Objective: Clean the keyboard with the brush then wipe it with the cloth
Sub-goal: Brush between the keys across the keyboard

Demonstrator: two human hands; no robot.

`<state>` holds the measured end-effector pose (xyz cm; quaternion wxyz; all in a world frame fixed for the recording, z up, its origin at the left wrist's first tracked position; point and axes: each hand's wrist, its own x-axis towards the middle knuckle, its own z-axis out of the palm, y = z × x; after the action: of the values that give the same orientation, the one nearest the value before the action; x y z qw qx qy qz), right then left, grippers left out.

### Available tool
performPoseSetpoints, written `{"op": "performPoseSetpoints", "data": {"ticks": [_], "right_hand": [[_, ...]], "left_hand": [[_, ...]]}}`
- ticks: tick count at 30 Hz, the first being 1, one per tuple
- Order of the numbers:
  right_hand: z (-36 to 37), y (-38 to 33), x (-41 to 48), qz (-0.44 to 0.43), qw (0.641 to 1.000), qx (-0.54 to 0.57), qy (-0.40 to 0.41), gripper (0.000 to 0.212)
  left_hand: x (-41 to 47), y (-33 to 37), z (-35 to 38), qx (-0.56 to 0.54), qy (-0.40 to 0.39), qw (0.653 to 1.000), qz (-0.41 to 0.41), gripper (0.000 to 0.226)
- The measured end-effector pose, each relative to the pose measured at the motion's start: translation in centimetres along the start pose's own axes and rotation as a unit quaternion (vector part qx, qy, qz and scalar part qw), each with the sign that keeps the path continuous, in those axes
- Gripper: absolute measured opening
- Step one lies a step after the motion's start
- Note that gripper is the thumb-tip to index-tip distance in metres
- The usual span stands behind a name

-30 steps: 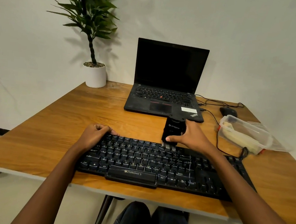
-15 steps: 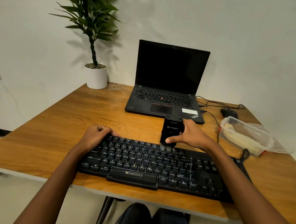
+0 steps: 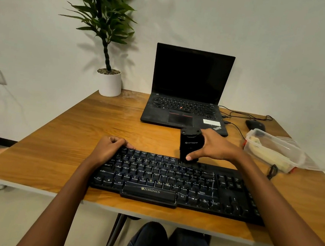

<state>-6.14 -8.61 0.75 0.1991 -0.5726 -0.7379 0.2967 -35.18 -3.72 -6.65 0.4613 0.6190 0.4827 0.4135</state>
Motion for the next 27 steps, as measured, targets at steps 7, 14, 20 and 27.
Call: {"op": "performPoseSetpoints", "data": {"ticks": [7, 14, 20, 27], "right_hand": [[-0.8, 0.7, -0.8, 0.010, 1.000, 0.013, 0.001, 0.054], [1.4, 0.1, 0.1, -0.028, 0.998, 0.045, 0.044, 0.057], [0.8, 0.0, -0.1, -0.024, 0.998, 0.051, 0.014, 0.058], [1.2, 0.1, 0.5, -0.027, 0.998, 0.047, 0.041, 0.052]], "left_hand": [[-0.2, 0.3, 0.1, -0.002, -0.001, 1.000, 0.002, 0.028], [-0.5, 0.7, 0.3, 0.011, 0.008, 1.000, 0.012, 0.029], [-0.6, 0.8, 0.4, 0.009, 0.009, 1.000, 0.011, 0.032], [-0.3, 0.6, 0.2, 0.013, 0.004, 1.000, 0.012, 0.031]]}}
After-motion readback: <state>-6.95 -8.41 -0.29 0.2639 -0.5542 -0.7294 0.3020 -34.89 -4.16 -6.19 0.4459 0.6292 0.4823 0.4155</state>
